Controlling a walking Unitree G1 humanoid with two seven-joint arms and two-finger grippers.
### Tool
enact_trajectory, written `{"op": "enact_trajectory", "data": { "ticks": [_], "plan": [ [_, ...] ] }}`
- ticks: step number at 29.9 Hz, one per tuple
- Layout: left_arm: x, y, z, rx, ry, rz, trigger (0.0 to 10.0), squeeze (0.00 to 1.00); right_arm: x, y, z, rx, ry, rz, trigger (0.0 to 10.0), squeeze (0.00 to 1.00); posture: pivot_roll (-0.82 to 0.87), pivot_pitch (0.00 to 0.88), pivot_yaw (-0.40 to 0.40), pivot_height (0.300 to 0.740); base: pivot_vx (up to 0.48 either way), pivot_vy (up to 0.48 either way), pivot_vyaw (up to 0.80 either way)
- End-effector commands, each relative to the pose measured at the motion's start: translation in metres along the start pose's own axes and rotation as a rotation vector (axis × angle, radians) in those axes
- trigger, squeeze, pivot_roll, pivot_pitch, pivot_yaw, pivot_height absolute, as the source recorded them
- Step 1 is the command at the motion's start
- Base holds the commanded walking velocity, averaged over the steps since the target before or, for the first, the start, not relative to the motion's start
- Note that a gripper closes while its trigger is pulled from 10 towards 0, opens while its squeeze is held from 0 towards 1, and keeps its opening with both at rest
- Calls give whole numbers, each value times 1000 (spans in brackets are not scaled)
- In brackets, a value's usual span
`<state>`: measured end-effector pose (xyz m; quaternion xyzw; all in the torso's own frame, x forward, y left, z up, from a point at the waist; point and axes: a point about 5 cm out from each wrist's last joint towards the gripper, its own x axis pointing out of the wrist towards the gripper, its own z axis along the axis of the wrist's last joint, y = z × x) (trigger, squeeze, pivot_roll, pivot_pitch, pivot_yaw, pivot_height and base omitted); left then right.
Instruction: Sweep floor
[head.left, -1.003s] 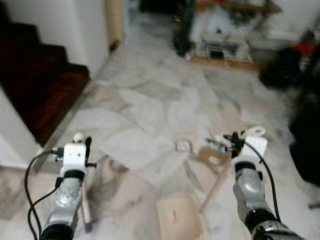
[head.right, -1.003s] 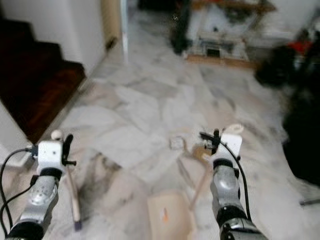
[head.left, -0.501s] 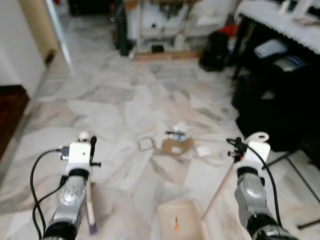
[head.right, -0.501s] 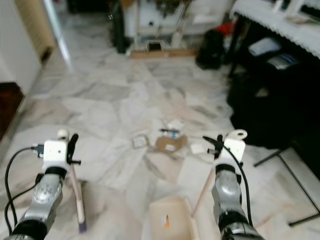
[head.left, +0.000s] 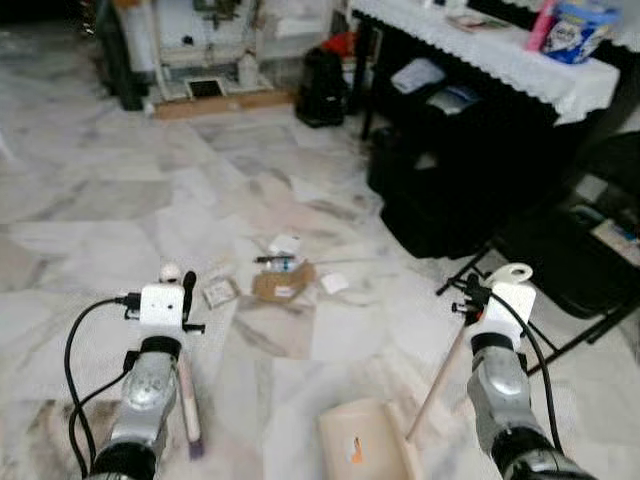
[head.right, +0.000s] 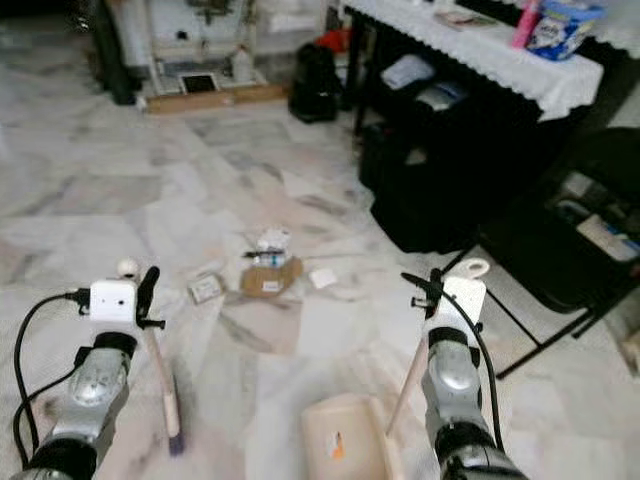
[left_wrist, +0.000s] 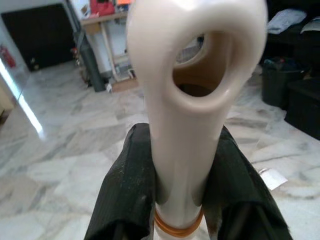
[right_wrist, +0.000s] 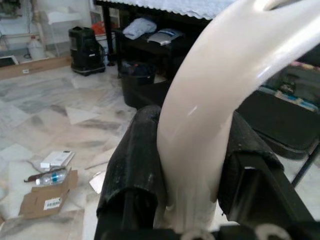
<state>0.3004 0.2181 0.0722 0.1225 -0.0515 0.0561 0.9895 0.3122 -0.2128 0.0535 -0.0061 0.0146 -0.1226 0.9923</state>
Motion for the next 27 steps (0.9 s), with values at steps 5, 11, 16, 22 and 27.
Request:
{"op": "enact_trajectory", "data": {
  "ticks": [5, 11, 16, 22, 27],
  "plan": [
    [3, -1, 8, -6, -49, -20, 10000, 0, 3, -2, 8, 6, -43, -6, 10000, 0, 31, 0, -26, 740, 0, 0, -567],
    [3, -4, 11, -19, -64, -29, 10000, 0, 2, -2, 7, 5, -44, -5, 10000, 0, 34, 0, -27, 740, 0, 0, 0],
    [3, -4, 11, -21, -62, -29, 10000, 0, 3, -1, 7, 6, -39, -2, 10000, 0, 33, 0, -27, 740, 0, 0, 0],
    [3, -4, 11, -23, -57, -30, 10000, 0, 2, -1, 6, 3, -35, -2, 10000, 0, 31, 0, -29, 740, 0, 0, -667],
    [2, -4, 10, -24, -54, -28, 10000, 0, 2, -2, 5, 5, -30, -2, 10000, 0, 31, 0, -31, 740, 0, 0, -800]
  ]
}}
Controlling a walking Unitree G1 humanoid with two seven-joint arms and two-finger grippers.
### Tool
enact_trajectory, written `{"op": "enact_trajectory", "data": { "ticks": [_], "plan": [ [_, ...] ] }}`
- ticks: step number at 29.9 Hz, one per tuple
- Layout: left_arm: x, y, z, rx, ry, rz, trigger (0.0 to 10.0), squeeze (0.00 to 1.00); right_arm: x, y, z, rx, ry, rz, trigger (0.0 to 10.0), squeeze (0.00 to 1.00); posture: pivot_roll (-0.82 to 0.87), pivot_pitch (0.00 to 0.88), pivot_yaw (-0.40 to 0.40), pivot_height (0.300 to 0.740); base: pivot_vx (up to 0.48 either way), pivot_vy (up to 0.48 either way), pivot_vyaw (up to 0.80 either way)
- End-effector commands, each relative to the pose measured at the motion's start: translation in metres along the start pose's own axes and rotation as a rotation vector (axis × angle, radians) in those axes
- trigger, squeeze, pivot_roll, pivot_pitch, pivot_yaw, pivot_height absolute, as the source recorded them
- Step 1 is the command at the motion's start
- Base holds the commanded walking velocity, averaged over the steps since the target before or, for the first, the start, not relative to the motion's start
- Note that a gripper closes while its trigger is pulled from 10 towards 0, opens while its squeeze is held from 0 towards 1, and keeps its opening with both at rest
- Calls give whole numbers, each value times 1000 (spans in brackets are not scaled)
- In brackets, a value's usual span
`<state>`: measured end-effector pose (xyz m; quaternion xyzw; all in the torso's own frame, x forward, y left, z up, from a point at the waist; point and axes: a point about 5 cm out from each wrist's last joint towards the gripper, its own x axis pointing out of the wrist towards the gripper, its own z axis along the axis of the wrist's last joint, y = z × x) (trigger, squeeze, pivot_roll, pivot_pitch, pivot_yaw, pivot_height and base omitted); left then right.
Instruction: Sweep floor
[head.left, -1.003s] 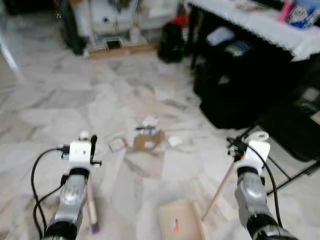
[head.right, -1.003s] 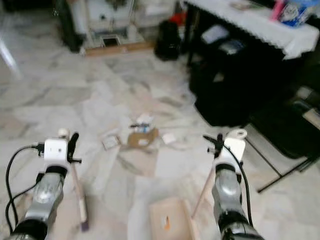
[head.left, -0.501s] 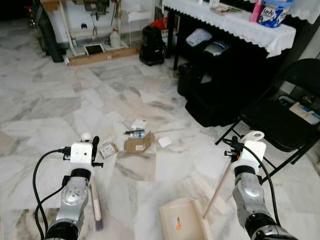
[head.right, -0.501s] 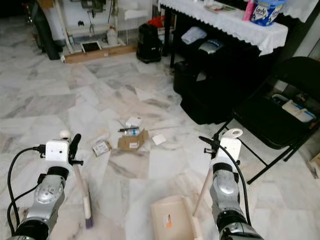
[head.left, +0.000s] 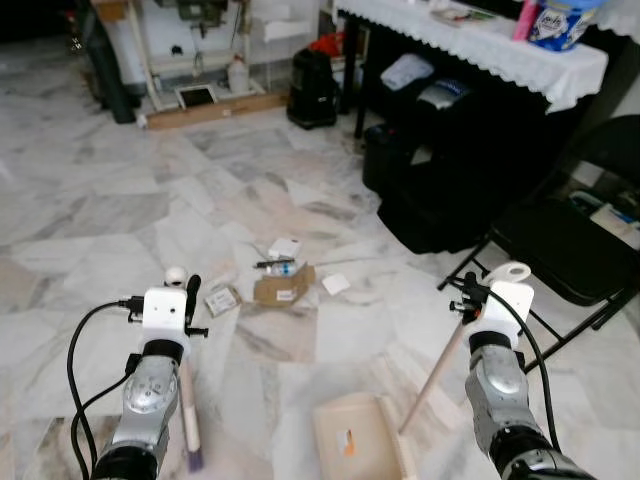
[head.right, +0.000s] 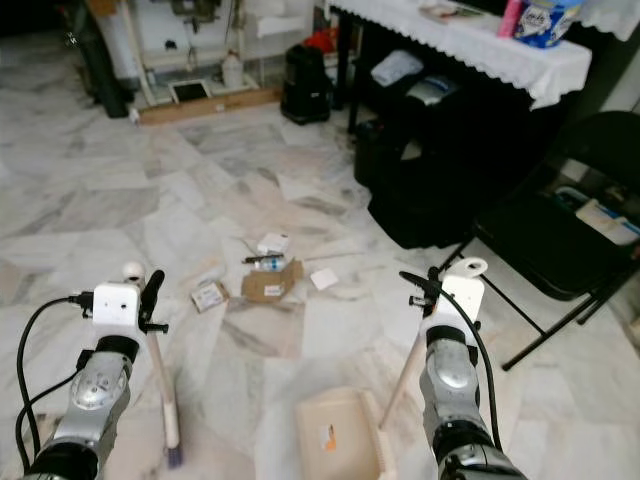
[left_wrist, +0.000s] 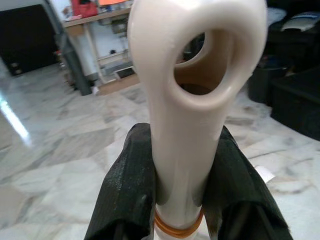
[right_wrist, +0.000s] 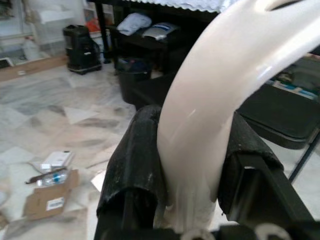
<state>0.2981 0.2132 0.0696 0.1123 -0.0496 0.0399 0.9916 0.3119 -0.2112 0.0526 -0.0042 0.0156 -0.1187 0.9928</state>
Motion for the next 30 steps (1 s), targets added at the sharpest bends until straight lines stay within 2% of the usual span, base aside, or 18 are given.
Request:
{"op": "enact_trajectory", "data": {
  "ticks": [1, 5, 20, 30],
  "plan": [
    [5, 1, 11, -1, -56, 3, 10000, 0, 2, -3, 6, 1, -33, -10, 10000, 0, 31, 0, -31, 740, 0, 0, -800],
    [4, 1, 10, -2, -50, 9, 10000, 0, 2, -4, 6, -2, -33, -9, 10000, 0, 32, 0, -33, 740, 0, 0, -800],
    [3, 2, 9, -1, -42, 14, 10000, 0, 2, -3, 7, -2, -46, -6, 10000, 0, 37, 0, -37, 740, 0, 0, 0],
    [3, 3, 9, 2, -42, 14, 10000, 0, 3, -5, 6, 7, -31, -18, 10000, 0, 39, 0, -34, 740, 266, 0, -79]
  ]
}}
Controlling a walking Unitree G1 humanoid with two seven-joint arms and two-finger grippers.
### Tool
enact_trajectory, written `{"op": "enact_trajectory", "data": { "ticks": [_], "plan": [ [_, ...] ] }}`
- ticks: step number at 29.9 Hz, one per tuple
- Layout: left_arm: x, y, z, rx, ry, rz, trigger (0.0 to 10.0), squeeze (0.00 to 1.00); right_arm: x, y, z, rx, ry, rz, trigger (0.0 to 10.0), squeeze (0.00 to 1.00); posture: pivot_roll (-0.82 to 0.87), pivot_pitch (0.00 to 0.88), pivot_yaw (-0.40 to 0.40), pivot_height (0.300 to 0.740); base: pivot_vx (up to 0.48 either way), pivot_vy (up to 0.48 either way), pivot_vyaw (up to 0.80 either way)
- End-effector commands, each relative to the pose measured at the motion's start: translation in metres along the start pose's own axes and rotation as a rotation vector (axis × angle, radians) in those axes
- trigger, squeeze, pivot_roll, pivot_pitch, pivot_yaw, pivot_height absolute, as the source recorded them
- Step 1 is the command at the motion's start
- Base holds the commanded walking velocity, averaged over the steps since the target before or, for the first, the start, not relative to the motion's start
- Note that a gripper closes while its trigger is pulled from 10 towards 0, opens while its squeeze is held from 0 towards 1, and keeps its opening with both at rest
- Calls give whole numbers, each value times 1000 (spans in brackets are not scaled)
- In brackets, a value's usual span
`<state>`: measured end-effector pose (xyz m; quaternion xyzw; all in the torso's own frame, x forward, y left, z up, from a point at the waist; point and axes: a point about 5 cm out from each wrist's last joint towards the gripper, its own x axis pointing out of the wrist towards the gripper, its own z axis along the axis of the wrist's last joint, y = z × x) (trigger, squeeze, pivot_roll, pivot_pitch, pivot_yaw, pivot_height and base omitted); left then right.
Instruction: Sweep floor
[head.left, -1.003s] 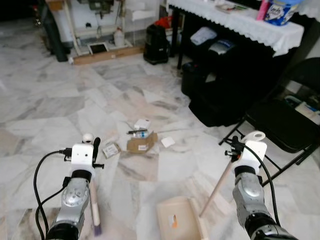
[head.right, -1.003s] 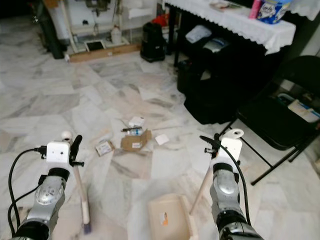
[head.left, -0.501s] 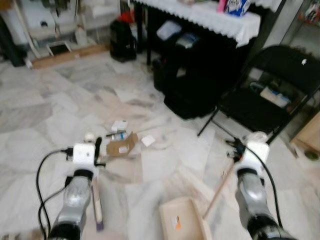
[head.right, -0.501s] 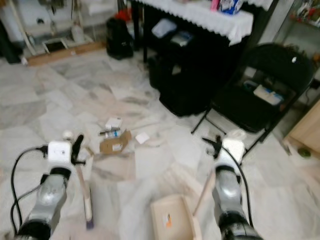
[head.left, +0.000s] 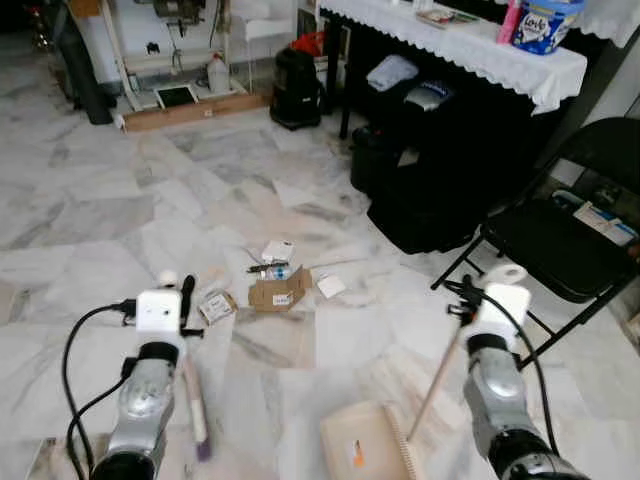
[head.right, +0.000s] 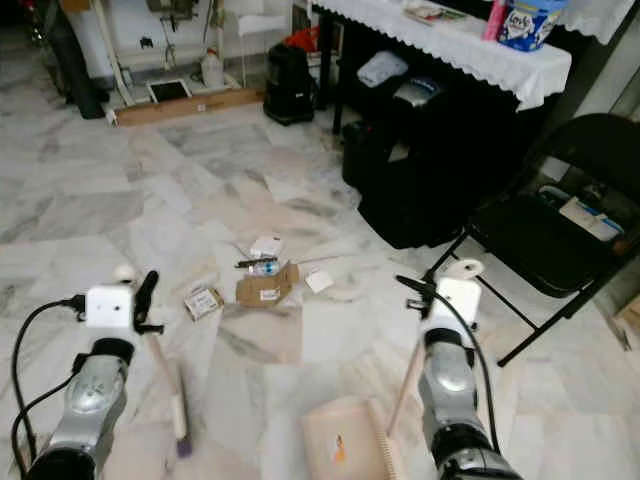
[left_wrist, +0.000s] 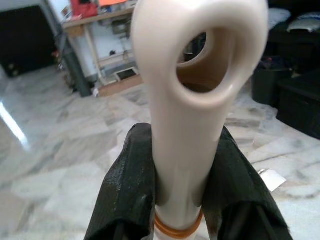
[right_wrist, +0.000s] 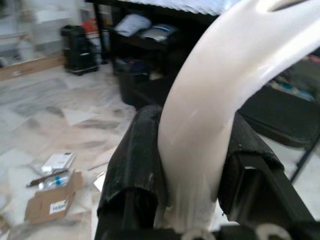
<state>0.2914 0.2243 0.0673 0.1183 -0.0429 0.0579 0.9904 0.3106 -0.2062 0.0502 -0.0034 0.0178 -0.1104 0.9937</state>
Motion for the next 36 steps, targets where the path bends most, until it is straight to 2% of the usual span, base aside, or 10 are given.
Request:
{"op": "enact_trajectory", "data": {
  "ticks": [1, 5, 36],
  "plan": [
    [8, -8, 14, -13, -59, -19, 10000, 0, 5, -9, 9, 5, -36, -34, 10000, 0, 39, 0, -34, 740, 270, 0, -788],
    [8, -8, 14, -12, -60, -21, 10000, 0, 4, -11, 9, 2, -39, -38, 10000, 0, 39, 0, -32, 740, 271, 0, -723],
    [9, -7, 15, -13, -59, -25, 10000, 0, 3, -10, 8, -11, -40, -40, 10000, 0, 43, 0, -29, 740, 278, 0, 0]
  ]
}}
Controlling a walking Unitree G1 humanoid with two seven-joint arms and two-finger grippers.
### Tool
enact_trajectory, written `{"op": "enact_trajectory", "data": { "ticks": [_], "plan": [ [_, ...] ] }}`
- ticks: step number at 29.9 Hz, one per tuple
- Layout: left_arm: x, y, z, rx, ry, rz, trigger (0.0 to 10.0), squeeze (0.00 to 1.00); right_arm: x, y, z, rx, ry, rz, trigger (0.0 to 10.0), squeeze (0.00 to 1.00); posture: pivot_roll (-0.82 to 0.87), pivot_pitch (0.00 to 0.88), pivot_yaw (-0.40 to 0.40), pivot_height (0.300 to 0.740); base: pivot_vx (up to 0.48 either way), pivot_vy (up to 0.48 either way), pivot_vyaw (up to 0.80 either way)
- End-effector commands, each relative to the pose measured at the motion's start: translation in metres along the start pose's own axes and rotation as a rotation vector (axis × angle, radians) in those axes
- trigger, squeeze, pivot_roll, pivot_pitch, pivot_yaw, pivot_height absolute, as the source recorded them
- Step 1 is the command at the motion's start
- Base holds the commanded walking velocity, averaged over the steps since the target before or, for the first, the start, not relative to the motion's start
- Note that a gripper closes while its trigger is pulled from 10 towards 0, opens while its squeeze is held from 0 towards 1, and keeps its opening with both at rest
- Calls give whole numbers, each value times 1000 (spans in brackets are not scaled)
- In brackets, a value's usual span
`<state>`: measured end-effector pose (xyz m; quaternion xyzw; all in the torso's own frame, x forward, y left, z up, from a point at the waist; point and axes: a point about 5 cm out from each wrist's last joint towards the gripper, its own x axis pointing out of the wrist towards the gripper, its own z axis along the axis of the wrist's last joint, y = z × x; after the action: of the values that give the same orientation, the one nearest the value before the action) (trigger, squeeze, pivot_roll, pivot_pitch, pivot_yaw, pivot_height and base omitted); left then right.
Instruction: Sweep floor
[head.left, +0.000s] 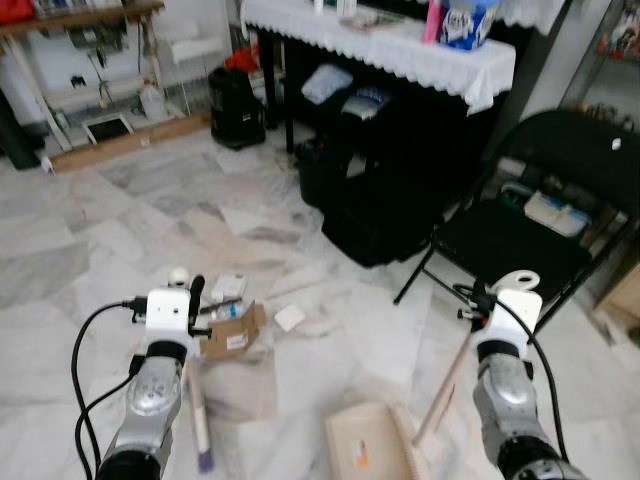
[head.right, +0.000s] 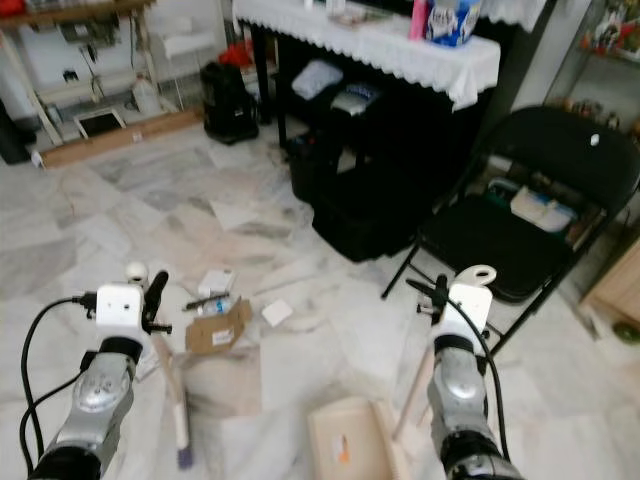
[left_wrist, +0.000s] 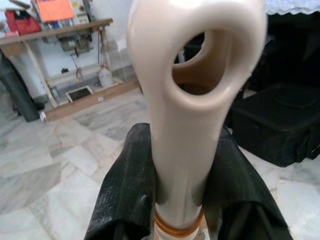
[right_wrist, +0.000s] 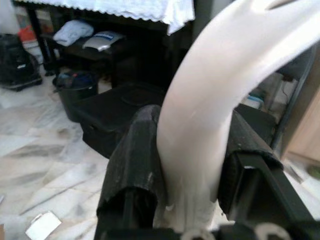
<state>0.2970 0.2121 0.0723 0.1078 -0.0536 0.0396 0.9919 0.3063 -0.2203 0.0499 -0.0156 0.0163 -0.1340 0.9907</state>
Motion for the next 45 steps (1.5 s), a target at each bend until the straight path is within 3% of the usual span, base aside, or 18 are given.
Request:
{"op": "enact_trajectory", "data": {
  "ticks": [1, 5, 14, 45],
  "plan": [
    [4, 4, 8, 11, -35, 7, 10000, 0, 4, 4, 8, 14, -34, 6, 10000, 0, 43, 0, -29, 740, 277, 0, 0],
    [4, 4, 7, 11, -33, 6, 10000, 0, 4, 4, 8, 24, -26, -1, 10000, 0, 42, 0, -29, 740, 277, 0, 0],
    [3, 4, 7, 8, -30, 2, 10000, 0, 5, 4, 7, 23, -21, -1, 10000, 0, 44, 0, -31, 740, 277, 0, -800],
    [6, 5, 13, 6, -52, -5, 10000, 0, 4, 5, 6, 17, -16, -9, 10000, 0, 48, 0, -23, 740, 278, 0, 0]
  ]
}}
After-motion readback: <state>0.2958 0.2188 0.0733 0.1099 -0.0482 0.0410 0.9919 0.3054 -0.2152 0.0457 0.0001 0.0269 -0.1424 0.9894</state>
